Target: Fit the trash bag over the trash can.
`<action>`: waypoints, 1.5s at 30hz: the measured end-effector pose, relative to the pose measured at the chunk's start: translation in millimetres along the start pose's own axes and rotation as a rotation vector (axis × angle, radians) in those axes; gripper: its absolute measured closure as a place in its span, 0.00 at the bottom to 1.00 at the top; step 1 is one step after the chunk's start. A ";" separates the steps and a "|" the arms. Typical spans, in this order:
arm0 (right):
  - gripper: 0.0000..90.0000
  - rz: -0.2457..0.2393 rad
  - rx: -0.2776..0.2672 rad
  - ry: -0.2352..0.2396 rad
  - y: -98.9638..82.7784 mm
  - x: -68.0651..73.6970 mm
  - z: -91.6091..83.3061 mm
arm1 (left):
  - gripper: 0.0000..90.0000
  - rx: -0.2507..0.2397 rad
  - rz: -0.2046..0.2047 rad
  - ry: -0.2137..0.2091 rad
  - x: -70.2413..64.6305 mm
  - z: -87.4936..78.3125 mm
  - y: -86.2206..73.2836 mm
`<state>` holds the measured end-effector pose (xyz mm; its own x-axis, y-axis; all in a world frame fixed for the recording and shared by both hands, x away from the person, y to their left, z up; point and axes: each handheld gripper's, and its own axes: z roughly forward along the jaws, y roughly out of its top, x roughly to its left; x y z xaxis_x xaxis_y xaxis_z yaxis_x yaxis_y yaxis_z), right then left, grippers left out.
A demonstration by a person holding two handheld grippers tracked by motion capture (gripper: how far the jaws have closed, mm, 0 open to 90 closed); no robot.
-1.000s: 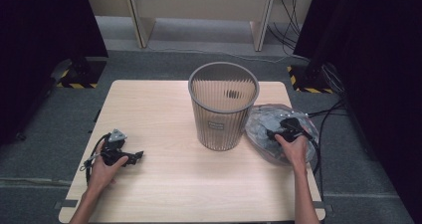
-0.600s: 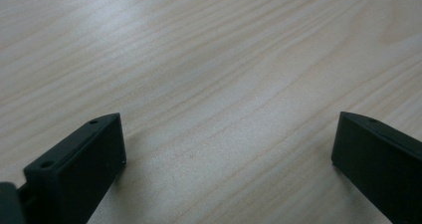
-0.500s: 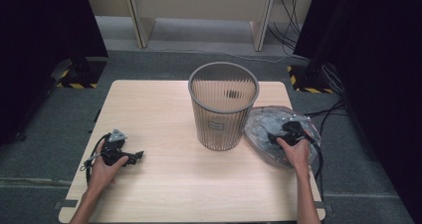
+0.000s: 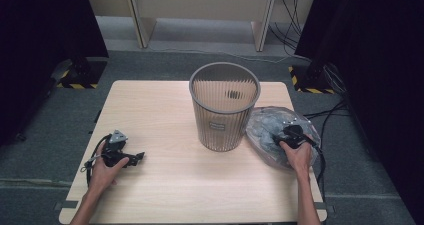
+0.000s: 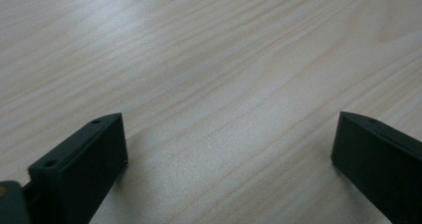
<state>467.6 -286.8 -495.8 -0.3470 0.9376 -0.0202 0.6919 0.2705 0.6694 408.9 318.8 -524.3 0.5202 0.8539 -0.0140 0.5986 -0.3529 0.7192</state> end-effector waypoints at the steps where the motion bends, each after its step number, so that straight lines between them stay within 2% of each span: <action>1: 0.66 -0.004 -0.007 0.001 0.1 -1.5 -1.0 | 0.00 0.000 0.001 0.000 0.0 0.0 0.0; 5: 0.76 0.002 -0.042 -0.005 0.9 -6.0 -3.9 | 0.00 0.000 0.000 -0.001 -0.1 0.0 0.0; 8: 0.79 0.001 -0.068 -0.012 2.8 -8.4 -10.0 | 0.00 0.000 0.002 -0.001 -0.3 -0.1 -0.1; 15: 0.82 0.001 -0.129 -0.041 10.4 -12.0 -29.1 | 0.00 0.001 0.005 -0.005 -1.3 -0.5 -0.5; 23: 0.83 0.007 -0.230 -0.074 22.3 -19.8 -60.4 | 0.00 0.001 0.003 -0.005 -1.4 -0.6 -0.6; 30: 0.83 0.027 -0.292 -0.070 31.8 -26.7 -77.3 | 0.00 0.000 0.007 -0.013 -1.5 -0.7 -0.6; 35: 0.83 0.017 -0.349 -0.062 42.3 -24.2 -96.1 | 0.00 0.001 0.005 -0.015 -1.3 -0.6 -0.6; 39: 0.83 -0.007 -0.353 -0.049 55.3 -19.0 -106.4 | 0.00 0.000 0.005 -0.015 -1.4 -0.6 -0.6; 45: 0.83 -0.006 -0.343 -0.034 77.3 -20.0 -118.2 | 0.00 0.000 0.005 -0.015 -1.3 -0.6 -0.6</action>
<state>453.2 -310.4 -355.9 -0.3248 0.9447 -0.0460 0.4343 0.1922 0.8800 407.5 318.1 -524.3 0.5321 0.8464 -0.0211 0.5964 -0.3570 0.7190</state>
